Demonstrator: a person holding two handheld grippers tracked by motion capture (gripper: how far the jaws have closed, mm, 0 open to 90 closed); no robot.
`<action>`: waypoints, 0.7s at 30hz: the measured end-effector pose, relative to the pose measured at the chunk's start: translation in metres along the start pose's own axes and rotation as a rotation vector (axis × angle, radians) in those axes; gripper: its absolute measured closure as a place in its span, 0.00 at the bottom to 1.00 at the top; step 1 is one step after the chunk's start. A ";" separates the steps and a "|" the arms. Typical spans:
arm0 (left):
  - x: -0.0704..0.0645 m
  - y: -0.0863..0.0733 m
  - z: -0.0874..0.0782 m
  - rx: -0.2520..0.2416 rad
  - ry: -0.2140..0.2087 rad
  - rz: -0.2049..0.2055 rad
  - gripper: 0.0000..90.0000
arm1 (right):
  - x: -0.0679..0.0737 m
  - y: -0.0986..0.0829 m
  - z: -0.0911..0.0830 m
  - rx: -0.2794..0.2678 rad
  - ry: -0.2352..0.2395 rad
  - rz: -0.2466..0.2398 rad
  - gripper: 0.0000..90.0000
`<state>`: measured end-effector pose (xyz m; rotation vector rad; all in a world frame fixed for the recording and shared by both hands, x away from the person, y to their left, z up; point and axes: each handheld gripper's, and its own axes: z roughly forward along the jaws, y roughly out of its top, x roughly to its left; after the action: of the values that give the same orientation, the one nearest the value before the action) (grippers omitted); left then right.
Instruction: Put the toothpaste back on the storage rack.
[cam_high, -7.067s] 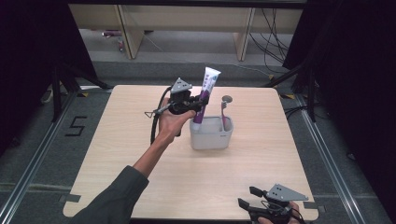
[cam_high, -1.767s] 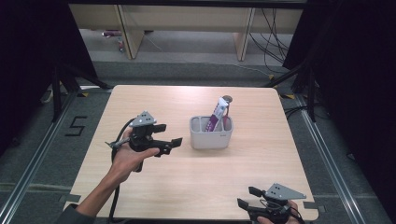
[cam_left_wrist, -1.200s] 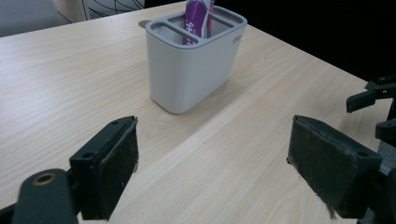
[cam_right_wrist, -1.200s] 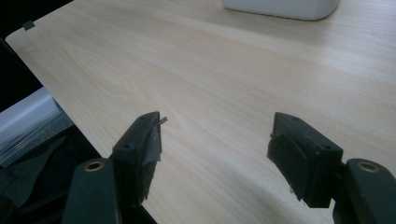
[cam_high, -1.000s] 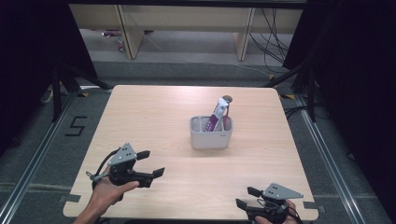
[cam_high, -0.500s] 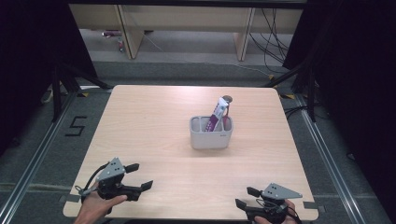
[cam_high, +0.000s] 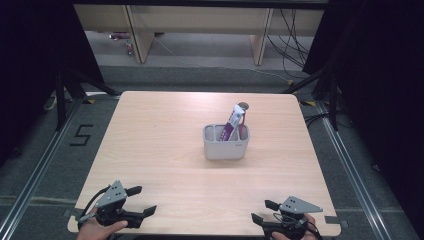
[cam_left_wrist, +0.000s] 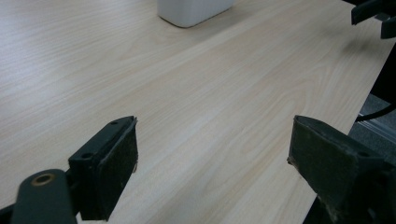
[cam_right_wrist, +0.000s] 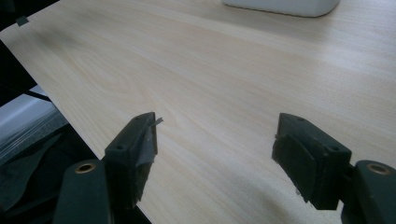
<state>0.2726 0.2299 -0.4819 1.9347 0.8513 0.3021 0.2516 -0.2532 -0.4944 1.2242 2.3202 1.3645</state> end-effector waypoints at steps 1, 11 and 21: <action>-0.001 -0.001 -0.001 0.008 0.003 0.007 0.17 | -0.003 0.000 0.001 -0.011 -0.015 -0.036 0.32; -0.012 -0.015 -0.004 0.093 0.037 0.096 0.17 | -0.001 0.001 0.000 0.004 -0.017 -0.040 0.29; -0.011 -0.020 -0.004 0.145 0.072 0.136 0.17 | 0.001 0.000 0.003 0.006 -0.019 -0.018 0.28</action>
<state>0.2543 0.2307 -0.4954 2.1322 0.8084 0.4025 0.2525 -0.2506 -0.4953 1.2094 2.3186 1.3348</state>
